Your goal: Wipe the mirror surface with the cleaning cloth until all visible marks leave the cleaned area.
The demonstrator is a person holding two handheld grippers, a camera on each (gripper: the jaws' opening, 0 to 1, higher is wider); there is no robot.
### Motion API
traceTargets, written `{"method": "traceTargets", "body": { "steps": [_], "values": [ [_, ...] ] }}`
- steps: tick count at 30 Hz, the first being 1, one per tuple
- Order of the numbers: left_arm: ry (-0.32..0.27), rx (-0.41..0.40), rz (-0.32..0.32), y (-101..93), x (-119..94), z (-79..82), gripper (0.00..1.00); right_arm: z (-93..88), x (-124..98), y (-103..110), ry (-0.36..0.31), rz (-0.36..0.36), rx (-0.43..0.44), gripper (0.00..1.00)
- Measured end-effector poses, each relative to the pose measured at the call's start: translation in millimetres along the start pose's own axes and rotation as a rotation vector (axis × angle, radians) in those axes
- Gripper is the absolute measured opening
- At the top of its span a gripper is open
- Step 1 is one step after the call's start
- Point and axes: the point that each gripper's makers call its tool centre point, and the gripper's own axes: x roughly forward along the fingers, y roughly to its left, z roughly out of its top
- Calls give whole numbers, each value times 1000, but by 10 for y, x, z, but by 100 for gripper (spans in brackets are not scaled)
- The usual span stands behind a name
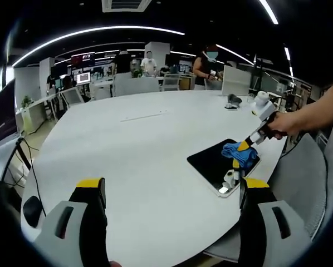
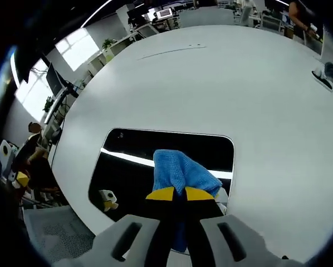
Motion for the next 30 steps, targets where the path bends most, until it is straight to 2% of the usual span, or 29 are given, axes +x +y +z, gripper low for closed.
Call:
{"method": "traceTargets", "body": {
  "steps": [9, 17, 30],
  "values": [
    [-5, 1, -9, 2, 32, 47, 99, -13, -52, -145, -1, -2, 25, 0],
    [6, -2, -15, 15, 60, 5, 99, -46, -134, -353, -5, -27, 40, 0],
    [6, 5, -30, -11, 131, 50, 99, -39, -154, -392, -5, -37, 47, 0]
  ]
}}
